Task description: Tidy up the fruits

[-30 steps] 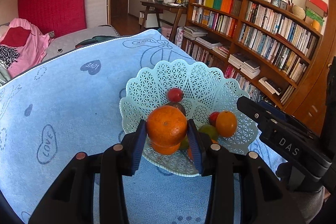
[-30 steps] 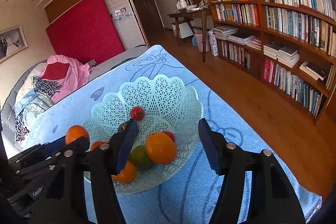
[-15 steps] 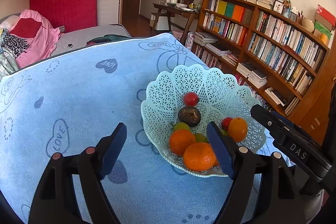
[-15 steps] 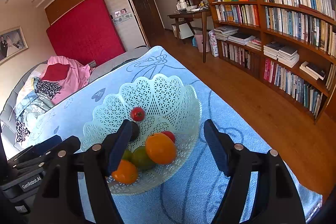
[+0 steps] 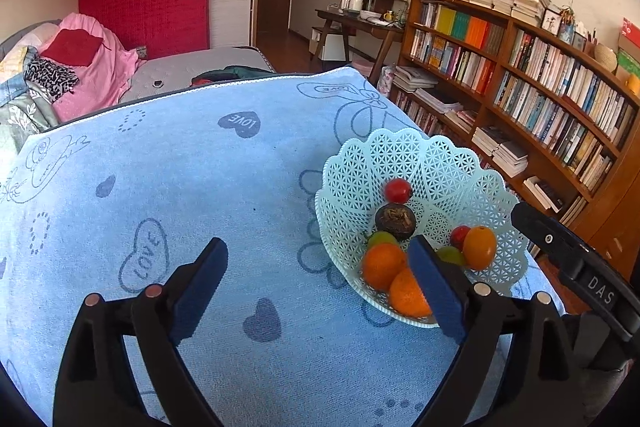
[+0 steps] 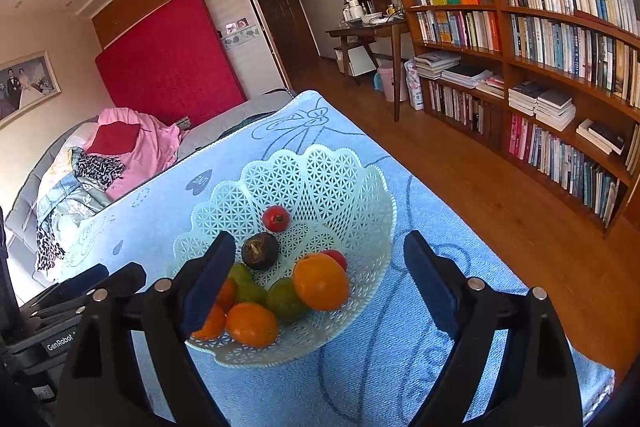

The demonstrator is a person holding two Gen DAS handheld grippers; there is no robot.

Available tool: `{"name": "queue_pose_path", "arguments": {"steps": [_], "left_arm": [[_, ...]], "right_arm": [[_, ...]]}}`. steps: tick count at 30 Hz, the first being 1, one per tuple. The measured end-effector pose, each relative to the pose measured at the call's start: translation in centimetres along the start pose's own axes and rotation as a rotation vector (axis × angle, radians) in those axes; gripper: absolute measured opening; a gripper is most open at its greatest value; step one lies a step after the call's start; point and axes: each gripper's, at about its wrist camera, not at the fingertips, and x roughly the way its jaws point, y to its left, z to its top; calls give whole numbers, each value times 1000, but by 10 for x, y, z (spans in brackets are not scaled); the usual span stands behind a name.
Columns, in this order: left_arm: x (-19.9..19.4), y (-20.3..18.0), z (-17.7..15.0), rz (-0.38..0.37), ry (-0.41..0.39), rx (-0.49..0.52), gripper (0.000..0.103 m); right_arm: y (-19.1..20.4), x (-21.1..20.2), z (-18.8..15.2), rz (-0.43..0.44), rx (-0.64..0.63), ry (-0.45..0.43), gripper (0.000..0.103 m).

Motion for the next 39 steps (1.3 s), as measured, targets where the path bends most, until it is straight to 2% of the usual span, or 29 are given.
{"name": "queue_pose_path", "arguments": {"steps": [9, 16, 23, 33, 39], "left_arm": [[-9, 14, -5, 78, -17, -2, 93], [-15, 13, -14, 141, -29, 41, 94], [-23, 9, -21, 163, -47, 75, 94], [-36, -2, -27, 214, -96, 145, 94], [-39, -2, -27, 230, -109, 150, 97]], "right_arm": [[9, -8, -3, 28, -20, 11, 95], [13, -14, -10, 32, -43, 30, 95], [16, -19, -15, 13, -69, 30, 95], [34, -24, -25, -48, -192, 1, 98], [41, -23, -27, -52, -237, 8, 98]]}}
